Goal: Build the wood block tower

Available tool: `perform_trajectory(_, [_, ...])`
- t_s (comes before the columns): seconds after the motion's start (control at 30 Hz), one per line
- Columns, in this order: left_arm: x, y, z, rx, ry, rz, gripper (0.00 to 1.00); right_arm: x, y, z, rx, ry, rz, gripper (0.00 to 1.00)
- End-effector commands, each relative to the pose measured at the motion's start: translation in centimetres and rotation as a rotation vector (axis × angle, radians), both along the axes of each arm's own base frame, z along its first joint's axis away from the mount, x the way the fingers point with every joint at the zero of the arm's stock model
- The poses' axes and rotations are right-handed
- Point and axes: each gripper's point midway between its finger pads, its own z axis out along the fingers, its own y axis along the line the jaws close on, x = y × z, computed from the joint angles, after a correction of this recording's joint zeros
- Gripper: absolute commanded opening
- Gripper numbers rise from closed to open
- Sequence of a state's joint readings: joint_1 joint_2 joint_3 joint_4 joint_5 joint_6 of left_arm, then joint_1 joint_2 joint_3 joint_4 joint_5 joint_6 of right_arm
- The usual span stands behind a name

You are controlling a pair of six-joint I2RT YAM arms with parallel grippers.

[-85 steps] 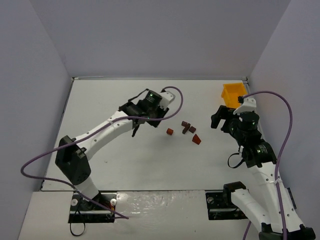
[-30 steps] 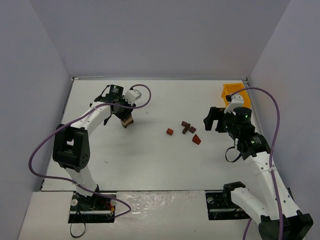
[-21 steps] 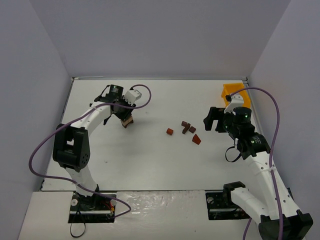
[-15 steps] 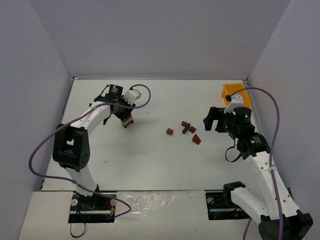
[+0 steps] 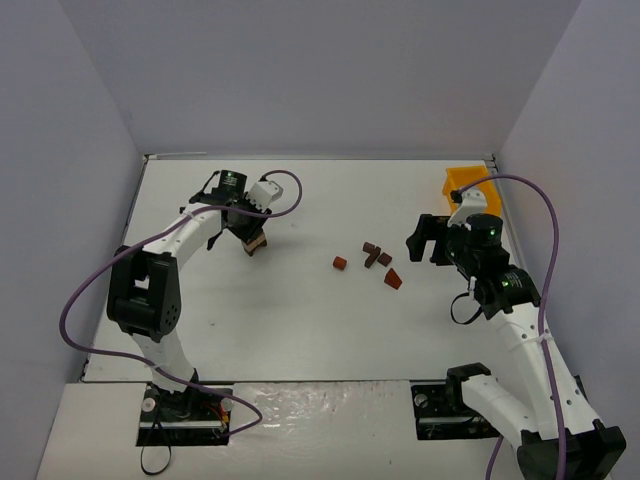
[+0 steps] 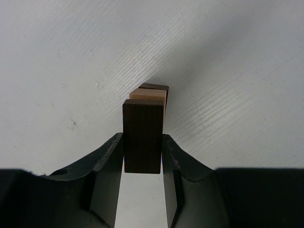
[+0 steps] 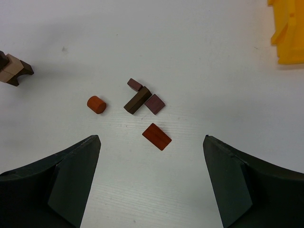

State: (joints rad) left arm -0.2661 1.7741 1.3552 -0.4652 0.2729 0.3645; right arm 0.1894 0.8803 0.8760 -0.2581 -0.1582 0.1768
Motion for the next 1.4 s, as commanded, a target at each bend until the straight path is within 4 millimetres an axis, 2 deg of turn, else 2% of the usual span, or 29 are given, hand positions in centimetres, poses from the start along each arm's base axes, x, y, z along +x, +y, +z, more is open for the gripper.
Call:
perform_trajectory(0.0, [1.48,-0.29,2.41,-0.028,-0.079,-0.013,0.00,0.69,0.20,1.00,0.003,-0.050,0.015,0.87])
perform_trajectory(0.93, [1.66,-0.48,2.06,-0.039,-0.059,0.000,0.01,0.70,0.25,0.92,0.004,-0.049,0.018,0.87])
perform_trajectory(1.2, [1.72,-0.28,1.90,-0.031,-0.055,0.011,0.23,0.65,0.26,0.83,0.005,-0.047,0.019,0.87])
perform_trajectory(1.37, [1.83,-0.25,2.24,-0.032,-0.063,0.015,0.33,0.65,0.32,0.80,0.006,-0.046,0.022,0.87])
